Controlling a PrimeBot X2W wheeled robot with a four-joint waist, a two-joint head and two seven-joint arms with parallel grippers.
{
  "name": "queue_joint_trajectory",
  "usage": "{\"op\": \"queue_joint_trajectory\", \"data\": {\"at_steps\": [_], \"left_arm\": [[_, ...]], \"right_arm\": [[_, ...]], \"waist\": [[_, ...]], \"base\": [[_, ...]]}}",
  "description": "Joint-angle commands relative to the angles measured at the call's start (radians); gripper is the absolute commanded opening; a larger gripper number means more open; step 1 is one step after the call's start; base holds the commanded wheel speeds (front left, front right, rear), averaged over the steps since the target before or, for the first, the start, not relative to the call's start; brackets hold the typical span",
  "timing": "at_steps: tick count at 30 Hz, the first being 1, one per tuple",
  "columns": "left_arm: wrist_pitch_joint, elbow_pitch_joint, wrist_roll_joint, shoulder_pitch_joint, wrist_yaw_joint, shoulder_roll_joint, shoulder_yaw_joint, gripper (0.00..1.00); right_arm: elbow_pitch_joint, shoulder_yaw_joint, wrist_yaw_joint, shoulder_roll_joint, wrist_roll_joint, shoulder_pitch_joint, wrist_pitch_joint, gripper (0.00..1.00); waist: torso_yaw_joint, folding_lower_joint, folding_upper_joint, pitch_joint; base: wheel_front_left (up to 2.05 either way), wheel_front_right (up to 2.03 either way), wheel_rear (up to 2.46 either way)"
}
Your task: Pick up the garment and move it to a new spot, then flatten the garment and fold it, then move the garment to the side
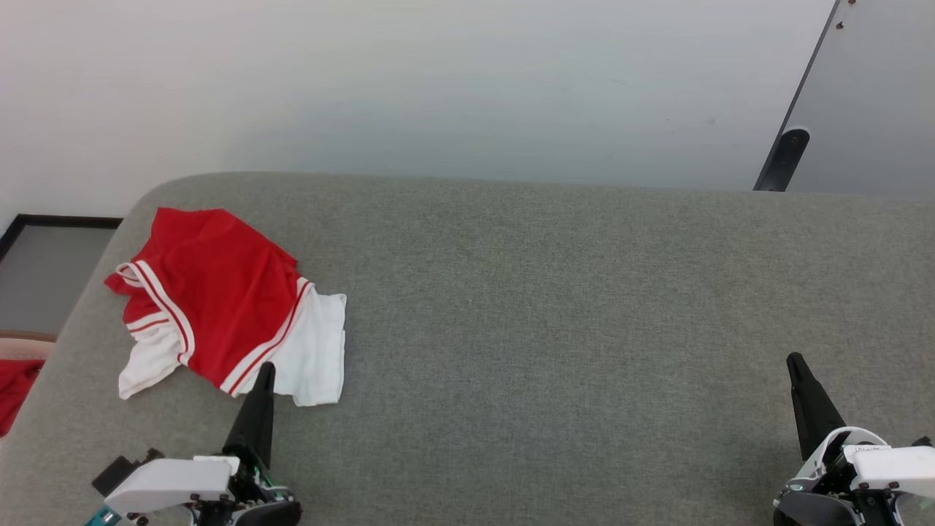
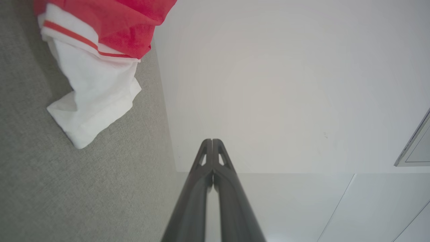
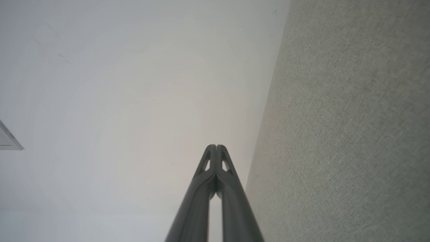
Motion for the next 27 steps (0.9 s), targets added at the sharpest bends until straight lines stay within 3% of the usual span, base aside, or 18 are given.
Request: {"op": "queue_joint_trajectory", "data": {"at_steps": [1,27], "left_arm": [[0.0,0.001,-0.004,-0.01,-0.007,0.001,0.002,0.0],[0.0,0.001,-0.004,-0.01,-0.007,0.001,0.002,0.0]], "right_arm": [[0.0,0.004,0.001,0.004,0.005,-0.002,-0.001,0.0],[0.0,0.004,0.001,0.004,0.005,-0.002,-0.001,0.0]], "waist": [[0.0,0.0,-0.0001,0.0],[0.0,0.0,-0.0001,0.0]], "base": [[0.0,0.0,0.0],[0.0,0.0,0.0]]}}
